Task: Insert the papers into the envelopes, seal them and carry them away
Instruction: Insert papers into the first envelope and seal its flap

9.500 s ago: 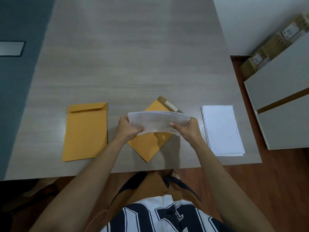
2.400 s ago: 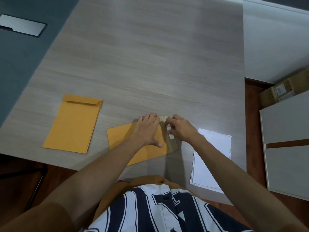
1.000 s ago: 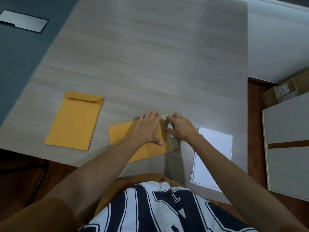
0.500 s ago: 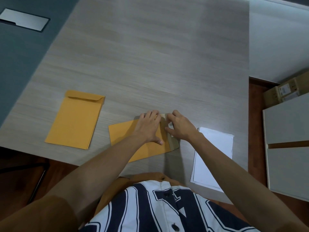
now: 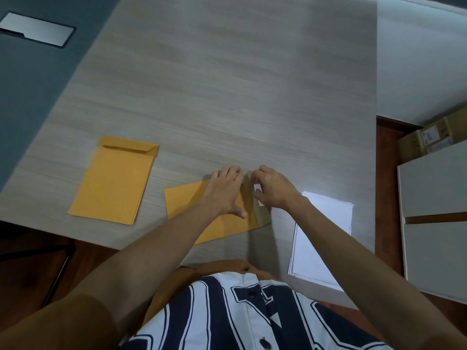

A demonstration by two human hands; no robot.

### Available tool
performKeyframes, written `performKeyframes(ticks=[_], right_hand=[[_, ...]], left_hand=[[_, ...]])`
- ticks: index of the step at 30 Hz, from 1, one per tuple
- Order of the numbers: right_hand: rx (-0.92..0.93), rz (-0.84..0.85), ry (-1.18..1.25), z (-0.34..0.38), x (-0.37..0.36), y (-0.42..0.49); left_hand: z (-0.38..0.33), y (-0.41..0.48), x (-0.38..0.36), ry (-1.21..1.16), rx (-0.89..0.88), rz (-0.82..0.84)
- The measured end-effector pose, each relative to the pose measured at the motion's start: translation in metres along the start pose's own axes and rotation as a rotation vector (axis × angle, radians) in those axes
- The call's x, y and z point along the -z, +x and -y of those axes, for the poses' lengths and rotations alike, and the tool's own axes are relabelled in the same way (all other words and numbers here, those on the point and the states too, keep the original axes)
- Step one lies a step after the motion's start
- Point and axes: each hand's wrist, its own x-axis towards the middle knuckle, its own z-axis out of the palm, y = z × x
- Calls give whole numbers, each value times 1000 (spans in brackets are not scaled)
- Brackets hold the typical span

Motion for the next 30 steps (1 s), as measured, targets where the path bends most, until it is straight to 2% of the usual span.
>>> performKeyframes(ticks=[10, 13, 16, 19, 23, 27, 30], right_hand=[[-28, 22, 50, -5, -2, 1], [-107, 12, 243, -7, 10, 3], [-286, -175, 550, -15, 27, 3], [-502, -395, 817, -31, 37, 6], [-778, -534, 1006, -57, 44, 12], [-885, -550, 868, -63, 44, 14], [-760, -508, 618, -42, 40, 8]], left_hand=[[0, 1, -2, 10, 9, 1], [1, 0, -3, -2, 2, 0], [3, 1, -3, -40, 41, 6], [8, -2, -4, -53, 159, -2], [14, -7, -6, -51, 237, -92], [13, -13, -3, -87, 286, -51], [12, -20, -5, -103, 306, -12]])
